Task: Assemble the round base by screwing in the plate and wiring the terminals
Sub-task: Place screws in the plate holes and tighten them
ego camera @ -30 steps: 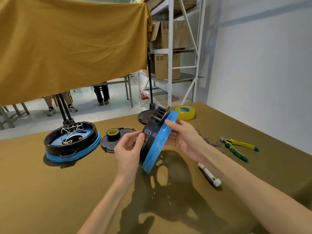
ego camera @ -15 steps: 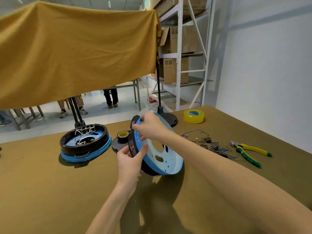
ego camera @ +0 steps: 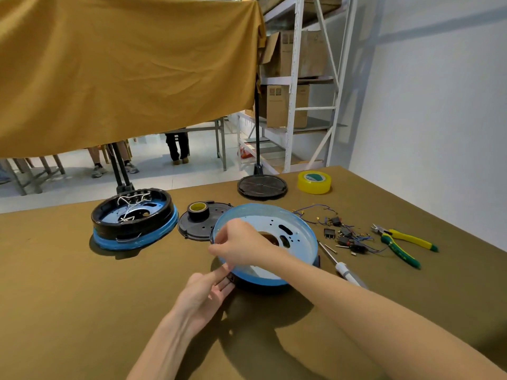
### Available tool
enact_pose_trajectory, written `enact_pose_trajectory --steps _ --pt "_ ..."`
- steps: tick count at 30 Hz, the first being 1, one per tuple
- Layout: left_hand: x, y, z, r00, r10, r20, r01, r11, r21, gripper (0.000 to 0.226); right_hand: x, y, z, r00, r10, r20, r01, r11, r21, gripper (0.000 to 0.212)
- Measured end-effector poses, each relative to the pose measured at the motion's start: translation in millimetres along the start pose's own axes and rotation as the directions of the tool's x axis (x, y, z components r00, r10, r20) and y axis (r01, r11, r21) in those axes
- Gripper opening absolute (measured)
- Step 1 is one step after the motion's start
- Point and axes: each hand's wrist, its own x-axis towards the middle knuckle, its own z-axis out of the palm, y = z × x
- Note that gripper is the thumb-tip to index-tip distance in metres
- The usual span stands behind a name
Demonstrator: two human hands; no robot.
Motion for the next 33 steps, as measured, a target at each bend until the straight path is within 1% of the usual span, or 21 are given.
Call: enact_pose_trajectory --steps 2,4,5,7,8,9,11,13,14,17,19,21,23,25,27,28,29,30,31,32,33 --pt "0 -2 -3 1.0 -0.028 -0.004 0.029 0.999 0.016 0.081 7 -3 9 0.999 0.044 0.0 -0.044 0.996 -0.076 0.034" --pt "2 0 -8 0.997 -0.081 -0.015 0.081 0.997 0.008 0.055 10 0 13 0.999 0.049 0.022 -0.048 0.997 -0.067 0.034" --pt "3 1 -13 0.993 -0.12 -0.002 0.12 0.992 -0.044 0.048 10 2 12 0.999 0.041 0.033 -0.04 0.998 -0.04 0.03" --pt "4 6 -22 0.98 -0.188 0.059 0.195 0.969 -0.149 0.048 8 8 9 0.999 0.015 0.046 -0.016 1.0 0.016 0.021" --pt "3 10 -25 0.973 -0.208 0.099 0.222 0.96 -0.169 0.05 6 13 8 0.999 0.003 0.051 -0.004 0.999 0.034 0.014" --pt "3 13 -27 0.965 -0.228 0.133 0.249 0.952 -0.177 0.053 4 19 7 0.999 -0.012 0.052 0.009 0.999 0.049 0.014" --pt "7 16 -29 0.949 -0.263 0.174 0.291 0.944 -0.155 0.067 -2 30 5 0.996 -0.041 0.079 0.038 0.999 0.038 0.034" --pt "11 18 -26 0.947 -0.286 0.145 0.303 0.947 -0.107 0.081 -10 41 1 0.989 -0.083 0.122 0.082 0.997 0.007 0.046" --pt "13 18 -24 0.952 -0.285 0.111 0.293 0.954 -0.064 0.084 -13 45 -2 0.985 -0.105 0.135 0.105 0.994 0.004 0.046" --pt "14 14 -16 0.966 -0.256 0.044 0.249 0.961 0.121 0.083 -23 54 -8 0.976 -0.173 0.131 0.176 0.984 -0.014 0.035" --pt "14 11 -11 0.971 -0.237 0.018 0.228 0.95 0.213 0.079 -30 56 -7 0.971 -0.213 0.109 0.22 0.974 -0.059 0.034" --pt "14 10 -7 0.971 -0.239 0.017 0.23 0.947 0.225 0.08 -35 57 -4 0.966 -0.25 0.069 0.256 0.964 -0.08 0.036" --pt "13 11 0 0.969 -0.248 0.02 0.238 0.949 0.204 0.08 -39 61 -4 0.968 -0.251 0.0 0.25 0.966 -0.067 0.038" --pt "13 10 7 0.972 -0.232 -0.033 0.234 0.96 0.151 0.073 -47 68 -9 0.954 -0.241 -0.181 0.246 0.969 0.005 0.033" --pt "14 7 12 0.975 -0.198 -0.103 0.208 0.974 0.088 0.076 -60 82 -19 0.881 -0.193 -0.433 0.241 0.969 0.058 0.016" --pt "14 4 13 0.976 -0.18 -0.12 0.189 0.979 0.071 0.082 -66 93 -26 0.839 -0.15 -0.524 0.188 0.982 0.02 0.011" --pt "14 2 14 0.978 -0.166 -0.126 0.175 0.982 0.067 0.092 -72 105 -34 0.814 -0.1 -0.572 0.085 0.995 -0.053 0.009" --pt "15 0 14 0.98 -0.151 -0.127 0.161 0.984 0.071 0.099 -79 120 -41 0.813 -0.044 -0.581 -0.059 0.986 -0.157 0.01" --pt "16 -2 14 0.982 -0.137 -0.127 0.147 0.986 0.076 0.103 -86 134 -46 0.818 0.029 -0.575 -0.225 0.936 -0.272 0.017" --pt "17 -5 15 0.984 -0.124 -0.125 0.134 0.988 0.082 0.104 -92 149 -50 0.815 0.114 -0.568 -0.377 0.849 -0.371 0.029" --pt "17 -7 16 0.986 -0.11 -0.123 0.121 0.989 0.085 0.105 -98 160 -51 0.807 0.196 -0.557 -0.49 0.749 -0.446 0.041"
